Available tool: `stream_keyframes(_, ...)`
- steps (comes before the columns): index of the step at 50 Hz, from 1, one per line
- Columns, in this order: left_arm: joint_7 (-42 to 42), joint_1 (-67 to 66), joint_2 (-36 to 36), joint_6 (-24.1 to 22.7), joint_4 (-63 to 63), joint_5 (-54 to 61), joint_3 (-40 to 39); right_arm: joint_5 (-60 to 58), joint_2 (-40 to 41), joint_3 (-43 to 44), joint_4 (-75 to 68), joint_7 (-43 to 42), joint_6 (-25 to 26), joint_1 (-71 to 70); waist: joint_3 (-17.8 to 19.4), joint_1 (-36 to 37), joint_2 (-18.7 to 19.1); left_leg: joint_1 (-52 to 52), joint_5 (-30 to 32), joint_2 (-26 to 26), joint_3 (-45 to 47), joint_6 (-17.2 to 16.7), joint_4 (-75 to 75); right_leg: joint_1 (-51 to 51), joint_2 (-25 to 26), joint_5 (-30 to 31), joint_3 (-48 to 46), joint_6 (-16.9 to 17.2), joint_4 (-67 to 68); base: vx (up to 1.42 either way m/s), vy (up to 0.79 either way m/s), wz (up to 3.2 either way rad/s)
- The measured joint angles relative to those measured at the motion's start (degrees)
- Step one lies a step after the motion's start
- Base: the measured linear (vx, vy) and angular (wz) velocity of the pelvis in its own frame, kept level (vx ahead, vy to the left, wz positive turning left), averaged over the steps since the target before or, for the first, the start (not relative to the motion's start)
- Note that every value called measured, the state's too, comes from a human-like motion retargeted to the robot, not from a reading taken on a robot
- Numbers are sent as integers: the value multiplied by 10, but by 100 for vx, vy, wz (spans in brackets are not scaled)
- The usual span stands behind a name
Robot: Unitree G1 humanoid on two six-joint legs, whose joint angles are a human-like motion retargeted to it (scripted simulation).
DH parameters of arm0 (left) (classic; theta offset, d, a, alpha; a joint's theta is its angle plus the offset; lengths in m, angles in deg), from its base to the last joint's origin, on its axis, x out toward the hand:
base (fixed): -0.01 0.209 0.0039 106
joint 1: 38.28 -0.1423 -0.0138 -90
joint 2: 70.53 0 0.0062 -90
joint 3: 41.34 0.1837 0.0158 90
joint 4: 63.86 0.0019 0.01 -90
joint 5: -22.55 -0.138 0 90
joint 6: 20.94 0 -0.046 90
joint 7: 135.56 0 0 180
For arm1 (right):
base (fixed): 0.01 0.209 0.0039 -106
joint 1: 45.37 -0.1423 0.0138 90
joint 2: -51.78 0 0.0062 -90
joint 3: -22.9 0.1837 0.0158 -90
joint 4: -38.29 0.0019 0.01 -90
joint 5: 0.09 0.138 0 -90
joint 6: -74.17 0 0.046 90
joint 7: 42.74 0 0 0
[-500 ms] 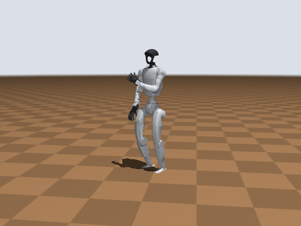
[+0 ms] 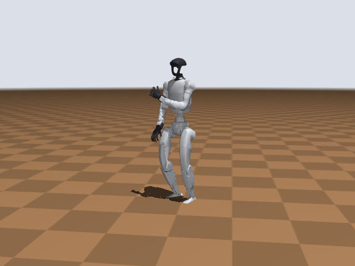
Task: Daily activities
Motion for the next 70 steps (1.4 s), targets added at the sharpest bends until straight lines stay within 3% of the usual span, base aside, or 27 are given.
stream_keyframes(7, 11, -6, -6, -2, -16, -7, 13, -12, -4, -2, 11, 4, -2, 7, -5, -9, -3, 3, 12, -9, 6, 0, -27, -14, -7, -7, 7, -1, 2, 0, 0, 0)
stream_keyframes(10, 15, -5, -13, 2, -20, -12, 16, -15, -9, 2, 12, 7, -1, 15, -39, -12, -12, 4, 42, -24, 13, 6, -78, -36, -17, 4, 8, 3, 3, 0, 0, 0)
stream_keyframes(21, 28, 15, -18, -3, -5, 5, 4, -5, -9, 14, 14, 16, -5, 13, -11, -16, -13, 15, 20, -18, 19, 4, -46, -17, -15, -1, 11, 8, 6, 0, 0, 0)
stream_keyframes(53, 11, 18, -29, -21, -17, -17, 13, 9, -11, 11, 11, 3, -12, 22, -1, 9, 0, 11, 11, -13, 3, 9, -15, 1, -9, -2, 5, 9, -8, 0, 0, 0)
stream_keyframes(70, 14, 23, -34, -35, -18, -16, 11, 53, -7, 50, 18, -10, -19, 34, -9, 11, 0, 16, 9, -12, 4, 11, -17, 8, -2, 2, 15, 15, -25, 0, 0, 0)
